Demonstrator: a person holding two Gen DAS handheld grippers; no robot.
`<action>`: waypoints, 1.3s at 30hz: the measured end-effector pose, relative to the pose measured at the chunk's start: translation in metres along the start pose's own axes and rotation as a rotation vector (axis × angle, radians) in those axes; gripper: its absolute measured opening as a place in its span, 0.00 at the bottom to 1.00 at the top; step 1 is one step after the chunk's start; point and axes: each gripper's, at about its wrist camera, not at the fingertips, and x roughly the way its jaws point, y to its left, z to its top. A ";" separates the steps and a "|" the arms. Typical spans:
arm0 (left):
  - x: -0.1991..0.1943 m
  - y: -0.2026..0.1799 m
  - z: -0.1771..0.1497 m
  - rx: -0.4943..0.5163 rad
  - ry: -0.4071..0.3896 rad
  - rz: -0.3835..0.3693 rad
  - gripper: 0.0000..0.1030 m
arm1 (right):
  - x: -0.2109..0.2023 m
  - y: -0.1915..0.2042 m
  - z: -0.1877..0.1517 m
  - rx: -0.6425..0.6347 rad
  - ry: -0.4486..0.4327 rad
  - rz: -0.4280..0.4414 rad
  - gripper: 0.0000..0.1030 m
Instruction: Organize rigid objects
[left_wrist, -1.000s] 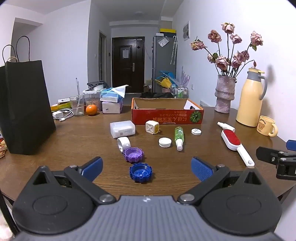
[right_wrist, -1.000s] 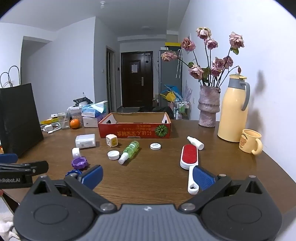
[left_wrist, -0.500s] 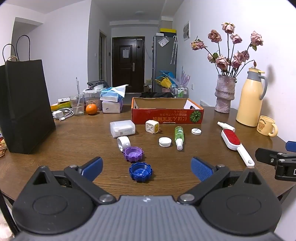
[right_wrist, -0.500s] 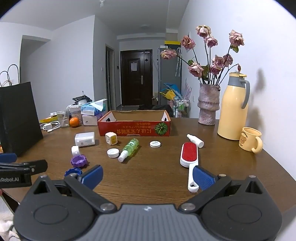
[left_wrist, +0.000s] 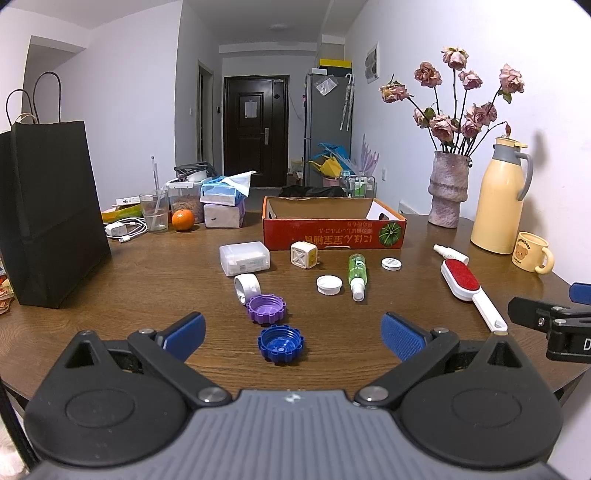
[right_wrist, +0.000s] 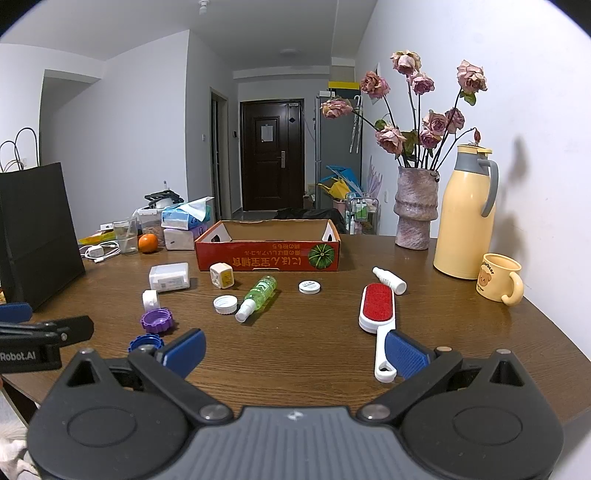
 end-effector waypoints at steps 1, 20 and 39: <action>0.000 0.000 0.000 0.000 0.000 0.000 1.00 | 0.000 0.000 0.000 0.000 0.000 -0.001 1.00; -0.004 0.001 0.002 -0.002 0.001 -0.002 1.00 | 0.000 0.000 0.000 -0.001 -0.001 -0.001 1.00; -0.004 -0.002 0.003 -0.003 -0.002 -0.004 1.00 | 0.000 0.000 -0.001 0.001 -0.002 -0.002 1.00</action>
